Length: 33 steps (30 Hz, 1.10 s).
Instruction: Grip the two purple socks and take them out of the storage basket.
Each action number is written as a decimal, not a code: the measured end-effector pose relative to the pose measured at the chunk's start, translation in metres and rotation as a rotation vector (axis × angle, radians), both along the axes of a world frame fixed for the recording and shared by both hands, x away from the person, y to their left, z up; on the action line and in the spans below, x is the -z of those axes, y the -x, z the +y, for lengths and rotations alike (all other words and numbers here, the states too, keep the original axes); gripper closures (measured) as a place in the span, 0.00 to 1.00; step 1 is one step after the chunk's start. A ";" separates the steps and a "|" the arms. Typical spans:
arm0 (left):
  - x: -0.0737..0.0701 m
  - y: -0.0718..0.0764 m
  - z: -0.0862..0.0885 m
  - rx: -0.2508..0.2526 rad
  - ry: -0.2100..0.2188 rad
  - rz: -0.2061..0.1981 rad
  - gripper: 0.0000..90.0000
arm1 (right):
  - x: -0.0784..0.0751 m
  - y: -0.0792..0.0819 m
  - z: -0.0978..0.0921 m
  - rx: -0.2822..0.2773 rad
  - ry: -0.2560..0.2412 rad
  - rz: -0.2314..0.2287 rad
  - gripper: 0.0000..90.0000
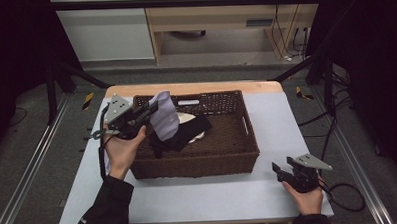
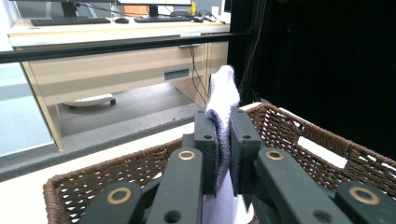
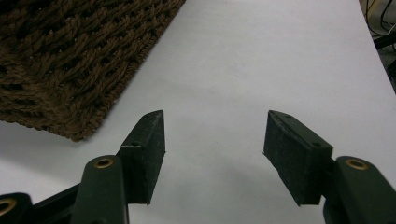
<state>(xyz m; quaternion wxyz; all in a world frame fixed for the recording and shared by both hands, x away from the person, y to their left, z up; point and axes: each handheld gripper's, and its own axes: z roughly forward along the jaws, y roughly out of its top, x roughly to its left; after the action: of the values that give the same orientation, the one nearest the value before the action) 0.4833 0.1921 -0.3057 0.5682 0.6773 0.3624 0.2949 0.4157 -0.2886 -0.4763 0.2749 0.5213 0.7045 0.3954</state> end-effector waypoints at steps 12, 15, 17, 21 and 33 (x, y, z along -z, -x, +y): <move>-0.019 0.014 0.039 -0.065 0.035 -0.037 0.92 | 0.000 0.000 0.000 -0.001 0.005 -0.004 0.43; -0.021 0.018 0.052 -0.087 0.042 -0.044 0.92 | 0.000 0.000 0.000 -0.001 0.004 -0.003 0.43; -0.022 0.020 0.059 -0.100 0.050 -0.048 0.92 | 0.000 0.001 -0.001 0.000 0.004 -0.002 0.43; -0.025 0.026 0.077 -0.132 0.064 -0.059 0.92 | 0.000 0.000 -0.001 -0.002 0.007 -0.004 0.44; -0.010 0.038 0.132 -0.251 0.099 -0.044 0.92 | 0.000 0.001 0.000 0.000 0.001 0.004 0.45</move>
<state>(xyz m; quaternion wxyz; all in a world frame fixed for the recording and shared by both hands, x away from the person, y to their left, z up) 0.4448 0.3244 -0.2955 0.5675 0.5910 0.4460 0.3602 0.4151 -0.2886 -0.4761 0.2739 0.5219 0.7053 0.3939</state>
